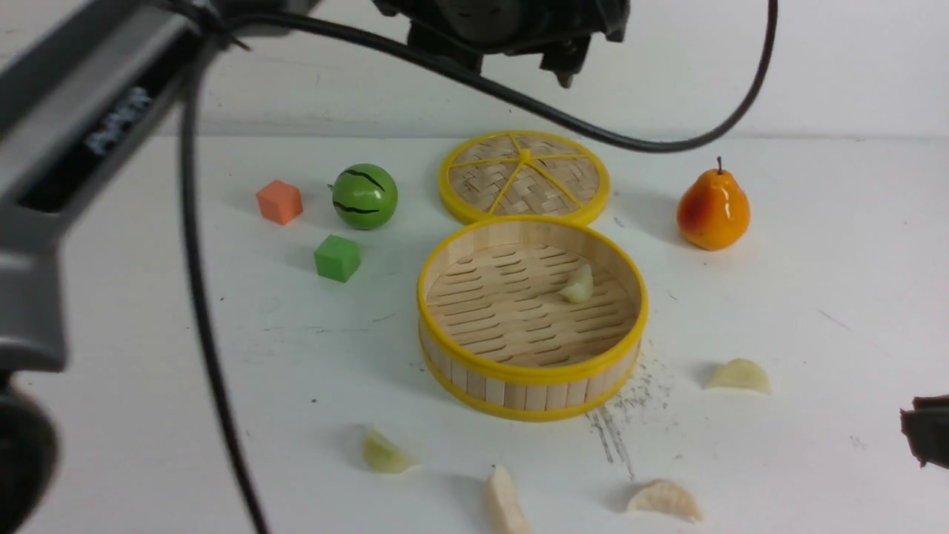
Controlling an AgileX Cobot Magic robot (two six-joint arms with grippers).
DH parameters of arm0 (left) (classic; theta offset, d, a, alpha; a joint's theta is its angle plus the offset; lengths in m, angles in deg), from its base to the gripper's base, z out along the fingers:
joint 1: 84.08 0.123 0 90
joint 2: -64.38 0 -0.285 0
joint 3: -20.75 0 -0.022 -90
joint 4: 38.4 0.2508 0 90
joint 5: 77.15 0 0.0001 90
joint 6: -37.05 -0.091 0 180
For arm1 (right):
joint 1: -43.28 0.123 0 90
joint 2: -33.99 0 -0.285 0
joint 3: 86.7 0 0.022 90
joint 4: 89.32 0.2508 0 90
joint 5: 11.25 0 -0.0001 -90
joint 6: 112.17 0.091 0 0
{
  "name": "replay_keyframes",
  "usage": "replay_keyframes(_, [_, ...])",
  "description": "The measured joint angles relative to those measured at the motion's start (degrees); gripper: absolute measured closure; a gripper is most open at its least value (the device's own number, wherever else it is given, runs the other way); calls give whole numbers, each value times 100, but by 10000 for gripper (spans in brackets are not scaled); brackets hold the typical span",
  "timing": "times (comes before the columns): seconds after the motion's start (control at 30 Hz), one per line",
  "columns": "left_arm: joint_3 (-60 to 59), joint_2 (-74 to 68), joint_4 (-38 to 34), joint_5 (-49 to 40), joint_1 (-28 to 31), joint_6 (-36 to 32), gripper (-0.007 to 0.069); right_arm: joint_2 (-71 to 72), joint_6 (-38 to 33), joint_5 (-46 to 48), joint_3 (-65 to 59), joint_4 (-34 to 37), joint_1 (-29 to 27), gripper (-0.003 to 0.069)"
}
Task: Put the dumplings into the steamer on the white table.
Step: 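Reach for and grasp a dumpling on the table with the left gripper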
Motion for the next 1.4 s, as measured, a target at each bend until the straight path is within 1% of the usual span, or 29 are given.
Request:
replay_keyframes(0.07, [-733,487,13,0,0,-24,69,0,0,0,0,0,0,594])
replay_keyframes(0.13, [-1767,1127,84,0,14,20,70,0,0,0,0,6,0,592])
replay_keyframes(0.2, [-2455,1430,99,0,41,102,70,0,0,5,0,17,0,589])
replay_keyframes(0.3, [-3826,2056,88,17,243,520,70,0,0,5,0,37,0,585])
replay_keyframes(0.33, [-4110,2170,68,47,307,634,70,0,0,5,0,37,0,583])
replay_keyframes(0.37, [-4819,2428,-10,223,473,913,70,0,0,5,0,43,0,582])
replay_keyframes(0.5, [-6138,2690,-354,1078,833,1520,70,0,1,-79,0,176,0,582])
replay_keyframes(0.53, [-6598,2682,-522,1542,880,1687,70,0,1,-97,0,209,0,580])
replay_keyframes(0.57, [-6598,2674,-522,1542,879,1710,70,0,1,-98,0,205,0,580])
replay_keyframes(0.63, [-7102,2583,-708,2250,887,1934,70,0,1,-111,0,228,0,580])
replay_keyframes(0.8, [-7364,2054,-851,3352,893,2272,70,0,1,-111,0,295,0,580])
replay_keyframes(1.0, [-7369,1333,-973,4021,899,2453,71,0,1,-93,0,295,0,579])
replay_keyframes(1.2, [-7369,831,-1018,4226,899,2561,83,0,1,-75,0,295,0,574])
replay_keyframes(1.27, [-7342,781,-1033,4151,899,2506,135,0,1,-69,0,295,0,571])
replay_keyframes(1.3, [-7337,774,-1033,4098,906,2443,176,0,1,-68,0,295,0,570])
replay_keyframes(1.33, [-7322,774,-1039,4019,906,2355,228,0,1,-63,0,295,0,568])
replay_keyframes(1.4, [-7238,770,-1077,3707,910,2109,367,0,1,-63,0,295,0,566])
